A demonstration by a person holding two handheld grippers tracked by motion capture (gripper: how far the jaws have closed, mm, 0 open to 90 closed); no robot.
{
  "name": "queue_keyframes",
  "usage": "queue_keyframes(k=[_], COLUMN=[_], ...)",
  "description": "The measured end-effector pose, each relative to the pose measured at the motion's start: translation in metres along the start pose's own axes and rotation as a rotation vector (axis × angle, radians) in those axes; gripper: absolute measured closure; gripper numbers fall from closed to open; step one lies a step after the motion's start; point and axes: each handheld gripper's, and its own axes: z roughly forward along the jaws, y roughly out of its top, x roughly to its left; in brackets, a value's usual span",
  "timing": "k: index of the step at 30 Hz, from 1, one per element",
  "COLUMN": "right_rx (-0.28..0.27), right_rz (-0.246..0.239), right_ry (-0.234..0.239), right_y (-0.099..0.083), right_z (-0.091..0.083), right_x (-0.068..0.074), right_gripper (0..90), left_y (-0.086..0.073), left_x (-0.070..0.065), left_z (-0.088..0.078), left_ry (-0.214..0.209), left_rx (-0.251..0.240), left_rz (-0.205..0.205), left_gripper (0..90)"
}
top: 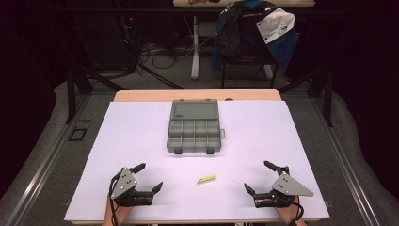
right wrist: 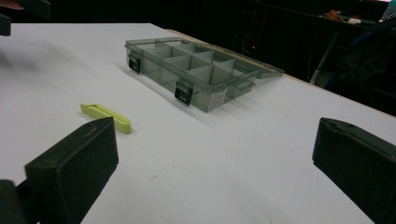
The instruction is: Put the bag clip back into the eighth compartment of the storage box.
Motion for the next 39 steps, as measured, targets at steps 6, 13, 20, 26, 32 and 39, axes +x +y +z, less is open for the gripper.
queue_keyframes(k=[6,13,20,26,32,39], right_rx=[0.006,0.011,0.009,0.008,-0.012,0.019], right_rz=[0.004,0.010,0.020,0.023,0.014,0.021], right_ry=[-0.008,-0.003,0.020,0.030,0.028,0.040], right_y=[0.001,-0.001,-0.002,0.000,0.001,0.001], right_z=[0.000,0.000,0.003,0.005,0.007,0.006], right_x=[0.001,0.000,-0.004,-0.003,0.001,0.000], right_gripper=[0.0,0.0,0.0,0.0,0.0,0.0], left_y=[0.013,0.020,0.030,0.038,0.047,0.056], left_x=[-0.006,-0.011,-0.012,-0.017,-0.024,-0.026], left_z=[0.021,0.035,0.044,0.057,0.070,0.082], left_ry=[-0.055,-0.079,-0.069,-0.104,-0.116,-0.146], left_rx=[0.042,0.099,0.135,0.178,0.251,0.270], left_rz=[0.017,0.025,0.037,0.046,0.054,0.064], left_gripper=[9.9,9.9,9.9,9.9,9.9,10.0])
